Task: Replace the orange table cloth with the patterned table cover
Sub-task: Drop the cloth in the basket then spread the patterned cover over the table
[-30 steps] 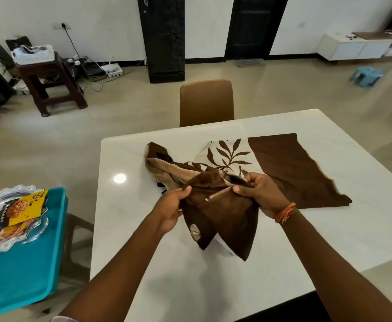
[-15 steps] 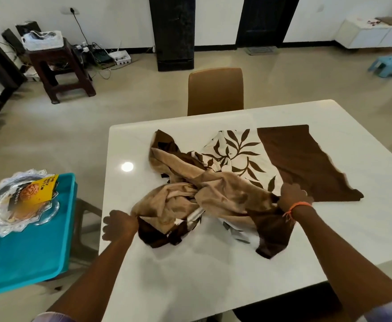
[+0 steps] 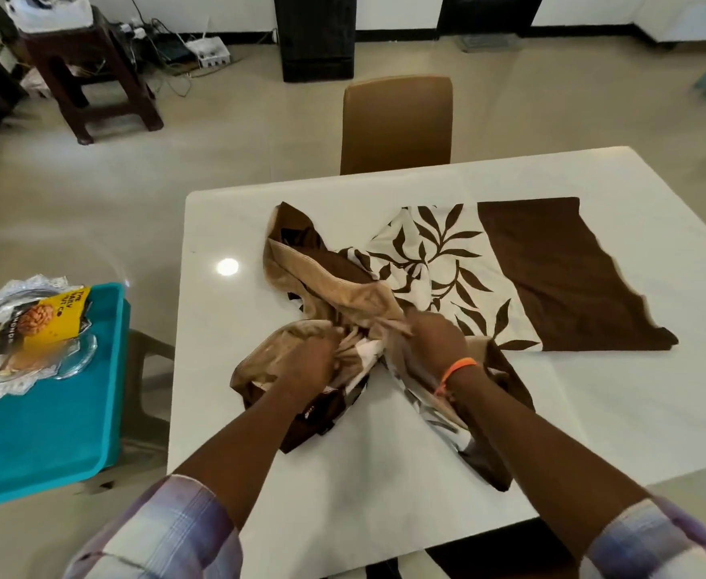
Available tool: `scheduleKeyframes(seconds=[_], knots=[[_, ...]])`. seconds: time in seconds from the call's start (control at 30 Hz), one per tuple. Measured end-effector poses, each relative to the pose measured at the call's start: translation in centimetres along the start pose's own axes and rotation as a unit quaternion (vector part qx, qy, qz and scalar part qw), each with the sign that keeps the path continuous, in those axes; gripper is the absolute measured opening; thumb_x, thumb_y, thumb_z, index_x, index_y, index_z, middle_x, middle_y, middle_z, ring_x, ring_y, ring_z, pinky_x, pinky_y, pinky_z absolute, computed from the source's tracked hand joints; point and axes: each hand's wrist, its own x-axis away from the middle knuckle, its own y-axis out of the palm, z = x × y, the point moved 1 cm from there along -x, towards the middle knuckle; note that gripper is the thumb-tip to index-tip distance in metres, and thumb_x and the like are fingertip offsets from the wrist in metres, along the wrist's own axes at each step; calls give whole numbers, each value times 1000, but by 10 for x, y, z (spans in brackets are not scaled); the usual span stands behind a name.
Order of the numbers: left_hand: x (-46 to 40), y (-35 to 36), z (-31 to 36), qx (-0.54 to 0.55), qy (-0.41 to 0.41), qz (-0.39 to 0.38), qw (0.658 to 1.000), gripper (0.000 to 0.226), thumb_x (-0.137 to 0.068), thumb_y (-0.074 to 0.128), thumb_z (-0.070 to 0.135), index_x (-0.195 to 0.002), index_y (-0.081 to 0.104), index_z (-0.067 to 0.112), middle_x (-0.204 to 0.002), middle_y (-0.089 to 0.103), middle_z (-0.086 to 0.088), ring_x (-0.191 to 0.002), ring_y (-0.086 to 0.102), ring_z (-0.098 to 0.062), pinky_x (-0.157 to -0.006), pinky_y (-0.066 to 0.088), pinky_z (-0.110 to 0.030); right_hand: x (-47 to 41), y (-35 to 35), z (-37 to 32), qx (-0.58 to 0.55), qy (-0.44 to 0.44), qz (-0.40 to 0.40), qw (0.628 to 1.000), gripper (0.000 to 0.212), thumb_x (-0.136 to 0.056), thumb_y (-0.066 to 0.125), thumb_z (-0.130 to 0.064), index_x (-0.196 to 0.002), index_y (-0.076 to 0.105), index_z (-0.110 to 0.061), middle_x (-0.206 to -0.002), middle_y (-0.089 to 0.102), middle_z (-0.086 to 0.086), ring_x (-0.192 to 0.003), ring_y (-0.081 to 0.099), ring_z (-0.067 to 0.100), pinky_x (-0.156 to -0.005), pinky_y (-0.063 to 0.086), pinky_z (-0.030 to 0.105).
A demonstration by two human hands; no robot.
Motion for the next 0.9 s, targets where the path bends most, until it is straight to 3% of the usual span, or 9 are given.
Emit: scheduleKeyframes(seconds=[0.1,0.2,0.33,0.47,0.53,0.63,0.7,0.8,0.9], knots=[[16,-10,-37,-118,-52,29,991,35,-85,58,41,-115,54,24,-92,62,3,-84,64,-18,-75,52,-33,4,-31,77,17,112,37,993,12,-90,49,-17,-97,58,-14,-94,68,12,-89,64,36,-72,49,38],[45,-28,-84,-45,-130,97,986,34,-79,67,41,-112,63,31,-98,69,4,-88,67,-19,-80,56,-36,20,-65,165,-11,324,107,940,25,-92,50,-20,-110,63,-8,-110,65,23,-103,62,44,-84,50,49],[67,-38,-110,-137,-256,72,954,23,-85,57,32,-105,63,22,-97,59,-2,-86,66,-26,-73,57,-39,30,-64,201,-9,438,2,899,59,-81,68,-28,-129,47,-2,-131,48,27,-121,48,47,-98,39,58],[45,-32,-59,22,-200,69,977,40,-83,61,12,-121,52,8,-123,42,-14,-94,61,-33,-74,52,-39,13,-35,122,25,220,68,973,71,-79,67,-41,-138,37,-14,-138,39,22,-124,42,43,-98,38,59],[31,-26,-23,139,-151,63,977,57,-83,66,21,-133,43,8,-134,38,-14,-110,56,-33,-87,50,-40,12,-11,65,22,80,81,993,80,-73,64,-55,-137,38,-15,-135,44,18,-116,49,39,-89,47,51],[16,3,12,173,-118,18,978,87,-74,75,49,-139,33,9,-137,37,-12,-116,51,-30,-90,51,-42,24,32,0,29,11,-24,999,95,-65,60,-73,-138,32,-19,-132,42,12,-101,56,33,-72,54,43],[13,24,19,99,-100,-3,990,89,-72,77,50,-136,33,7,-131,42,-12,-110,55,-30,-83,53,-41,29,55,-10,23,18,-102,994,72,-78,65,-50,-135,35,-17,-131,45,12,-101,59,34,-73,54,43],[8,33,6,48,-78,51,995,39,-87,64,19,-118,43,9,-113,56,-12,-97,63,-32,-74,50,-38,24,57,6,-10,32,-94,995,40,-87,51,-8,-127,49,-5,-120,58,22,-101,61,40,-79,50,43],[-3,23,-23,40,-70,78,994,28,-88,55,6,-116,52,7,-108,59,-16,-94,62,-36,-76,49,-42,14,26,57,4,71,-72,995,40,-79,62,-4,-119,60,-3,-112,65,23,-103,62,39,-86,48,40]])
